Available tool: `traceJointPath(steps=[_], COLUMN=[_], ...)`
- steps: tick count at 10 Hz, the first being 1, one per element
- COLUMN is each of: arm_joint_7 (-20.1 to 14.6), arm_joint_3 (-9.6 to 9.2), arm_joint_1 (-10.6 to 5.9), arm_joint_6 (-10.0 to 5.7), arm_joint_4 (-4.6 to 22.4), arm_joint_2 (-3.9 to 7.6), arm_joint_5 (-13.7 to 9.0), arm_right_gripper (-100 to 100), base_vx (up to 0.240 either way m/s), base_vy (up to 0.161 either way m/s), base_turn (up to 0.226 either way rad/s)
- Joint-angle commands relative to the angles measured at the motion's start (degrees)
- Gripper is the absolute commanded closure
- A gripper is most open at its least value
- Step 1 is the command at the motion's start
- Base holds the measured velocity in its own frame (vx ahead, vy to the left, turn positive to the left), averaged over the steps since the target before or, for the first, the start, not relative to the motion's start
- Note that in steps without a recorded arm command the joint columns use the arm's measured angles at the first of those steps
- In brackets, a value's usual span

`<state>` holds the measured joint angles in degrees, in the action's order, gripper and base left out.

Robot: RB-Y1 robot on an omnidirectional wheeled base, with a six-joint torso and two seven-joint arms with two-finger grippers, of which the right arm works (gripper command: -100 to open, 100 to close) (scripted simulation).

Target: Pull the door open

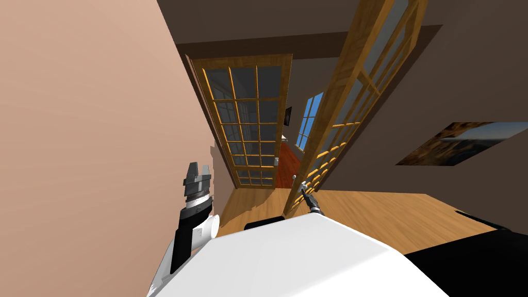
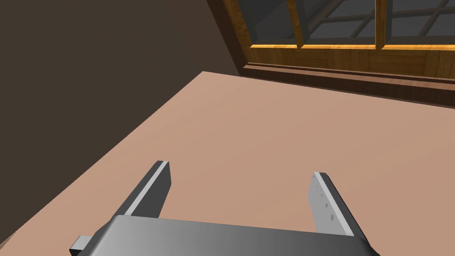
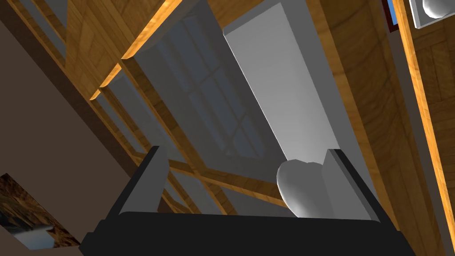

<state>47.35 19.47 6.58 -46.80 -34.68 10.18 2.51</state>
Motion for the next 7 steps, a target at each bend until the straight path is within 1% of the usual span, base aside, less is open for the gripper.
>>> traceJointPath(steps=[1,5,6,7], arm_joint_7=[-2.4,-7.2,-7.2,-7.2], arm_joint_3=[1.19,1.01,1.01,1.01], arm_joint_1=[-0.31,0.14,0.14,0.14], arm_joint_6=[-0.68,-0.76,-0.76,-0.76], arm_joint_4=[0.7,0.6,0.6,1.9], arm_joint_2=[1.44,1.82,1.82,1.82], arm_joint_5=[-1.3,-2.7,-2.7,-2.7], arm_right_gripper=[100,100,100,100], base_vx=[-0.035,-0.053,-0.024,0.006], base_vy=[-0.011,-0.015,-0.014,-0.004], base_turn=[0.056,0.049,-0.004,-0.007])
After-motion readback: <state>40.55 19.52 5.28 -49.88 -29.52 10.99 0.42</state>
